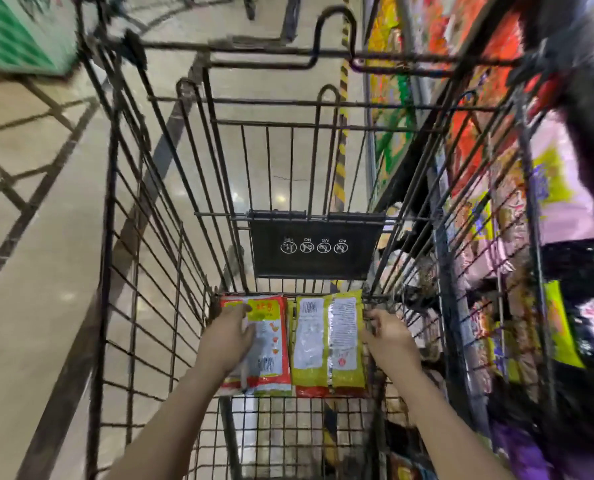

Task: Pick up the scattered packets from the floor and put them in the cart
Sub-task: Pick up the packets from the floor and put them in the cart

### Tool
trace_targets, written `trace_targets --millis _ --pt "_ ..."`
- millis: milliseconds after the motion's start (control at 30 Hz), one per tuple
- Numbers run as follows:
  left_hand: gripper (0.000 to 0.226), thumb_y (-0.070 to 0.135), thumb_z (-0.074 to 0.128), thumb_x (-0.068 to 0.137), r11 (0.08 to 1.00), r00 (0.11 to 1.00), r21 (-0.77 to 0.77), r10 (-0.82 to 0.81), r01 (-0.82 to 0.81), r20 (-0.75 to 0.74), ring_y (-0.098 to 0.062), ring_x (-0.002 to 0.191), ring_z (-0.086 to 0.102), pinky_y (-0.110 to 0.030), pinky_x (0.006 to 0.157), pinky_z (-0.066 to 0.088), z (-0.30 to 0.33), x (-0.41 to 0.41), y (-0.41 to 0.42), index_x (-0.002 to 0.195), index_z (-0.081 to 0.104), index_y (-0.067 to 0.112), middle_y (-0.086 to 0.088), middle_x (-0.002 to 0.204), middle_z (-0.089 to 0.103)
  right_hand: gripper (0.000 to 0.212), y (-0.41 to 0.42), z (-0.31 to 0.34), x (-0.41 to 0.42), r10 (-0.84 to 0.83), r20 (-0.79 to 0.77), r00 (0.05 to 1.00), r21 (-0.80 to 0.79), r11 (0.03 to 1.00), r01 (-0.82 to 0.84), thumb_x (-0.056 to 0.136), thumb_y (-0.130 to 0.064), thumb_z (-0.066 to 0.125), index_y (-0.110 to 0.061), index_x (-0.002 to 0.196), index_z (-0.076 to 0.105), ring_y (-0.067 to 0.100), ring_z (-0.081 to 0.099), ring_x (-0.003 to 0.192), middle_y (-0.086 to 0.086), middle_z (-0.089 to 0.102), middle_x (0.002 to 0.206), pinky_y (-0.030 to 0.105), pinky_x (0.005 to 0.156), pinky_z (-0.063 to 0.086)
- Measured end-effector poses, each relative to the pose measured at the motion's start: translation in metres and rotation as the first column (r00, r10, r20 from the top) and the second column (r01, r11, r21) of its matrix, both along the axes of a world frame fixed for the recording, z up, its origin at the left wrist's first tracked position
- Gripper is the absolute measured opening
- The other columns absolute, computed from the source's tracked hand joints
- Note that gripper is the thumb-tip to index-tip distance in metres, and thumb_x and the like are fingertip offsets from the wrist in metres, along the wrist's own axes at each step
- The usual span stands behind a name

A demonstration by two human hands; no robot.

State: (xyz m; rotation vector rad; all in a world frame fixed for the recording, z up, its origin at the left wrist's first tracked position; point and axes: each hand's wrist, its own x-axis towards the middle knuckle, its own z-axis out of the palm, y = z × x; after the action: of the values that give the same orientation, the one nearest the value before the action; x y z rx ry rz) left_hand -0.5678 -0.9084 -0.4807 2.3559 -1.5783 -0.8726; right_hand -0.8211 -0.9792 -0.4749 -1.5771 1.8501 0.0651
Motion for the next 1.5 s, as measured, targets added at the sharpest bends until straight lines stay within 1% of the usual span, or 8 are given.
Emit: trace_targets --millis 233,400,533,667,900,1200,1400,1500 --pt "0.039 0.024 0.040 0.097 0.850 0.826 -0.032 -0.501 0.526 0.259 -0.025 0.122 0.047 -0.034 0.093 0.040 0.127 -0.041 0.004 0.134 0.040 0.014 -0.008 0.133 0.049 0.044 0.052 0.124 -0.012 0.235 -0.295 0.926 -0.262 0.912 -0.315 0.088 -0.020 0.053 -0.030 0.130 0.050 0.018 0.054 0.115 -0.003 0.055 0.127 0.028 0.089 0.045" --pt "0.035 0.019 0.039 0.089 0.632 0.669 -0.259 -0.584 0.730 0.460 -0.032 0.100 0.060 -0.034 0.076 0.049 0.192 -0.058 0.023 0.119 0.054 0.010 -0.013 0.110 0.057 0.040 0.109 0.195 -0.021 0.091 -0.347 0.934 -0.425 0.872 -0.242 0.063 -0.013 0.075 -0.011 0.102 0.067 0.035 0.066 0.088 0.010 0.066 0.094 0.044 0.068 0.055" --pt "0.036 0.022 0.041 0.094 0.484 0.523 -0.229 -0.657 0.845 0.543 -0.028 0.112 0.050 -0.035 0.088 0.040 0.232 -0.074 0.052 0.128 0.046 0.012 -0.010 0.120 0.051 0.045 0.186 0.245 -0.027 -0.100 -0.408 0.907 -0.481 0.868 -0.121 0.087 -0.031 0.055 -0.020 0.130 0.049 0.027 0.048 0.122 0.004 0.053 0.127 0.037 0.096 0.042" --pt "0.021 0.024 0.063 0.057 0.143 0.367 -0.380 -0.691 0.914 0.623 -0.022 0.057 0.060 -0.026 0.046 0.044 0.279 -0.096 0.099 0.076 0.060 0.017 -0.001 0.067 0.056 0.043 0.283 0.292 -0.029 -0.331 -0.374 0.866 -0.594 0.803 0.050 0.082 -0.027 0.063 -0.017 0.124 0.057 0.029 0.055 0.115 0.009 0.060 0.118 0.037 0.091 0.046" --pt "0.020 0.030 0.051 0.059 -0.289 0.168 -0.491 -0.700 0.822 0.694 -0.022 0.053 0.062 -0.025 0.043 0.046 0.340 -0.173 0.216 0.073 0.061 0.018 -0.001 0.063 0.059 0.063 0.473 0.350 -0.048 -0.649 -0.422 0.633 -0.647 0.705 0.291 0.024 -0.036 0.094 -0.016 0.079 0.071 0.025 0.067 0.057 0.003 0.066 0.066 0.030 0.038 0.049" --pt "0.030 0.026 0.062 0.054 -0.732 -0.188 -0.511 -0.637 0.450 0.748 -0.019 0.056 0.063 -0.023 0.042 0.047 0.379 -0.280 0.484 0.084 0.066 0.020 0.002 0.067 0.063 0.068 0.792 0.367 -0.030 -0.865 -0.482 0.140 -0.661 0.464 0.590 0.018 -0.029 0.089 -0.018 0.080 0.062 0.025 0.064 0.056 0.002 0.061 0.064 0.031 0.036 0.047" --pt "0.020 0.025 0.058 0.059 -0.812 -0.444 -0.556 -0.569 0.175 0.692 -0.023 0.054 0.063 -0.027 0.042 0.050 0.397 -0.293 0.729 0.076 0.067 0.018 -0.001 0.066 0.063 0.040 1.014 0.386 0.048 -0.859 -0.453 -0.241 -0.697 0.172 0.696 0.043 -0.034 0.072 -0.018 0.080 0.069 0.024 0.065 0.057 0.002 0.062 0.068 0.029 0.039 0.047" --pt "0.027 0.026 0.070 0.053 -0.851 -0.511 -0.525 -0.441 -0.025 0.738 -0.021 0.053 0.062 -0.025 0.044 0.050 0.407 -0.279 0.855 0.080 0.068 0.019 -0.001 0.066 0.062 0.042 1.109 0.405 0.105 -0.794 -0.432 -0.428 -0.712 0.010 0.702 0.063 -0.039 0.075 -0.021 0.099 0.064 0.022 0.065 0.082 0.001 0.063 0.091 0.034 0.056 0.053"
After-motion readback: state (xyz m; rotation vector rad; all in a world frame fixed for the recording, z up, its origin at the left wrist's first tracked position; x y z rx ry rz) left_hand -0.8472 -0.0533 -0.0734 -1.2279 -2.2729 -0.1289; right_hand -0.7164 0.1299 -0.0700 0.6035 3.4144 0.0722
